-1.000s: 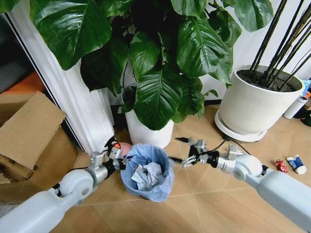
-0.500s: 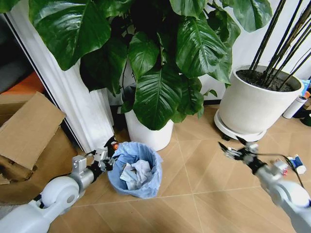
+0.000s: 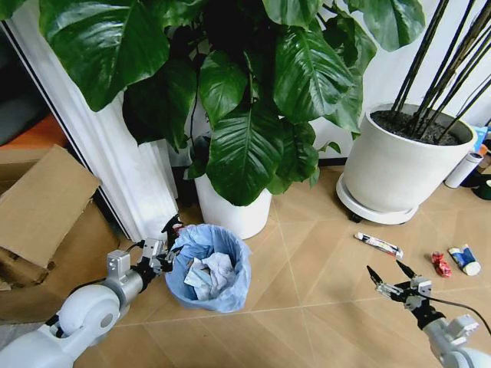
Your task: Pick up the trash bin and place the garbage on the floor into it.
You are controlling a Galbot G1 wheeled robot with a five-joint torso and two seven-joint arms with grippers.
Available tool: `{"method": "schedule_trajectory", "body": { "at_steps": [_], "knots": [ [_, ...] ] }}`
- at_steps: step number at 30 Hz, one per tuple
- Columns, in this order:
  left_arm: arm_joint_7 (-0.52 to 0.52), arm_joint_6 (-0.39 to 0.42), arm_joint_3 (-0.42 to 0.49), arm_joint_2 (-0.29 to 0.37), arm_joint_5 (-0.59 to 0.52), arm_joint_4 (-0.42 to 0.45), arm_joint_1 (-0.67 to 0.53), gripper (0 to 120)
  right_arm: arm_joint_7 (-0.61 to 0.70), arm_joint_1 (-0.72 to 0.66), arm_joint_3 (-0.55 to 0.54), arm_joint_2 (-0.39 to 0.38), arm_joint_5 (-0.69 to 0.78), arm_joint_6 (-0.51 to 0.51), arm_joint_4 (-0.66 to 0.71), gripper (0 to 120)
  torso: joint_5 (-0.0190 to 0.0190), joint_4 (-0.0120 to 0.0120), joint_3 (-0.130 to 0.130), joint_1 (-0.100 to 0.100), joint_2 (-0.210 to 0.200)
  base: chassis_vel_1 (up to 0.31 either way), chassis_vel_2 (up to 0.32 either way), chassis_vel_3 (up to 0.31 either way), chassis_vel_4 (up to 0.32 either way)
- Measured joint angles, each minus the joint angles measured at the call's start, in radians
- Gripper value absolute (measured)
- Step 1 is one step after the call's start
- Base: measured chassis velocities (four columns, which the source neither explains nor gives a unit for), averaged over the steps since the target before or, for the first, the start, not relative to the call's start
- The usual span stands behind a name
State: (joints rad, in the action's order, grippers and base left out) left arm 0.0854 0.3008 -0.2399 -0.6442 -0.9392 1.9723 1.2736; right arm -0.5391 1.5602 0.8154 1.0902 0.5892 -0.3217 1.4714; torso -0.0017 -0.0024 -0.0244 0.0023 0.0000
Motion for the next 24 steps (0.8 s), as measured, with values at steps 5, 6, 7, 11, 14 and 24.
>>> {"method": "schedule_trajectory", "body": {
  "at_steps": [5, 6, 7, 11, 14, 24],
  "knots": [
    [-0.002, -0.002, 0.005, 0.0, 0.002, 0.001, 0.002, 0, -0.001, 0.003, -0.001, 0.019, -0.01, -0.004, 0.001, 100, -0.0004, 0.0001, 0.0, 0.0, 0.0, -0.191, -0.181, 0.176, 0.176],
    [-0.002, -0.002, 0.006, 0.0, 0.002, 0.001, 0.002, 0, -0.002, 0.004, -0.002, 0.022, -0.012, -0.005, 0.001, 100, -0.0003, -0.0006, 0.0, 0.0, 0.0, -0.206, -0.203, 0.225, 0.192],
    [-0.002, -0.002, 0.006, 0.0, 0.002, 0.001, 0.002, 0, -0.002, 0.004, -0.002, 0.022, -0.012, -0.005, 0.001, 100, -0.0003, -0.0006, 0.0, 0.0, 0.0, -0.206, -0.203, 0.225, 0.192],
    [-0.003, -0.003, 0.012, 0.004, 0.002, 0.001, -0.006, 0, -0.01, 0.006, -0.004, 0.033, -0.017, -0.011, -0.002, 100, 0.0001, -0.0002, 0.0, 0.0, 0.0, -0.278, -0.216, 0.268, 0.215],
    [-0.003, -0.003, 0.014, 0.004, 0.001, 0.001, -0.007, 0, -0.013, 0.006, -0.004, 0.035, -0.018, -0.014, -0.004, 100, -0.0007, -0.0002, 0.0, 0.0, 0.0, -0.344, -0.238, 0.327, 0.235],
    [-0.003, -0.003, 0.021, -0.004, 0.001, 0.001, -0.01, 0, -0.028, 0.004, -0.008, 0.035, -0.023, -0.028, -0.011, 100, 0.0, -0.0002, 0.0, 0.0, 0.0, -0.407, -0.268, 0.421, 0.271]
  ]
}}
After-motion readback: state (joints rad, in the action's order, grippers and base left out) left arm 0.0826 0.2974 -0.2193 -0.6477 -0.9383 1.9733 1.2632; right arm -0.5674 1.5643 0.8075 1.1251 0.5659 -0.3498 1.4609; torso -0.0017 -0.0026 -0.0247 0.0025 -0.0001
